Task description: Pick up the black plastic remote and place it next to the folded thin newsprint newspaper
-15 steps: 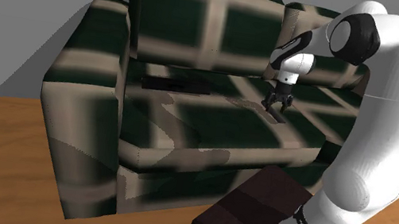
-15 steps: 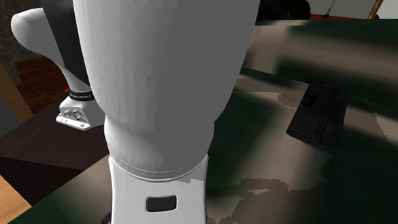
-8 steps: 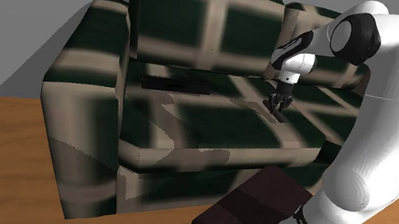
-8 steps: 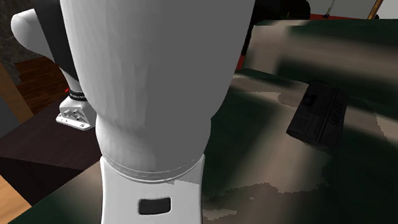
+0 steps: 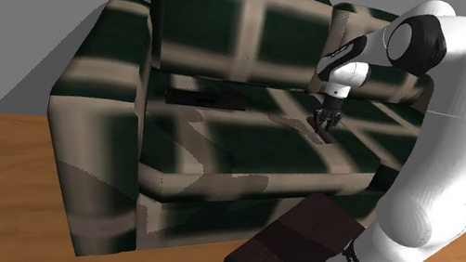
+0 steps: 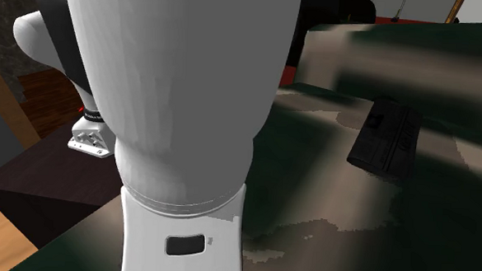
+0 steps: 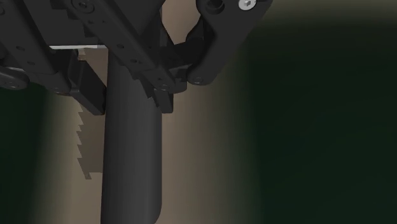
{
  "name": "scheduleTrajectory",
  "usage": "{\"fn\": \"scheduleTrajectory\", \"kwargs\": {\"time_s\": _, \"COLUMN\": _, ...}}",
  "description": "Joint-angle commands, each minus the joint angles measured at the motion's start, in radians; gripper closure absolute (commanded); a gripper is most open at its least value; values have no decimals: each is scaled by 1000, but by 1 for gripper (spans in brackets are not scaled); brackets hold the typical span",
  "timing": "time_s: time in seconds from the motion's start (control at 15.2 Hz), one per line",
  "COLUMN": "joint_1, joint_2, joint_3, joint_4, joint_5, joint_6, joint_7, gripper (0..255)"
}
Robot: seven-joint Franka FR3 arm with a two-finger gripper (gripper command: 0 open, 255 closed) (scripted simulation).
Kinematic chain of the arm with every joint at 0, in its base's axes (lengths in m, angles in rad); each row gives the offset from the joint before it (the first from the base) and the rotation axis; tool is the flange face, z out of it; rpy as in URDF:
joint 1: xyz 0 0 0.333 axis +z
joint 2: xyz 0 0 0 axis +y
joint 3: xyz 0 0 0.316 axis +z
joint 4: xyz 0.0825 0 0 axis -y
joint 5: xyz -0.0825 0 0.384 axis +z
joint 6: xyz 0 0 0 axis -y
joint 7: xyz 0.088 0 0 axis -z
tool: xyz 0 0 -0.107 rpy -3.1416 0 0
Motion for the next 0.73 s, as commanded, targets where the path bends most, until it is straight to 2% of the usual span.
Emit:
{"fn": "scheduleTrajectory", "kwargs": {"time_s": 0.0, "joint_1": 3, "joint_2": 5, "joint_3": 4, "joint_4": 9, "joint_5": 1, "joint_6": -12, "joint_7": 3, "gripper": 255}}
{"fn": "scheduleTrajectory", "kwargs": {"time_s": 0.66, "joint_1": 15, "joint_2": -63, "joint_3": -11, "joint_4": 62, "joint_5": -36, "joint_6": -125, "joint_7": 25, "gripper": 255}}
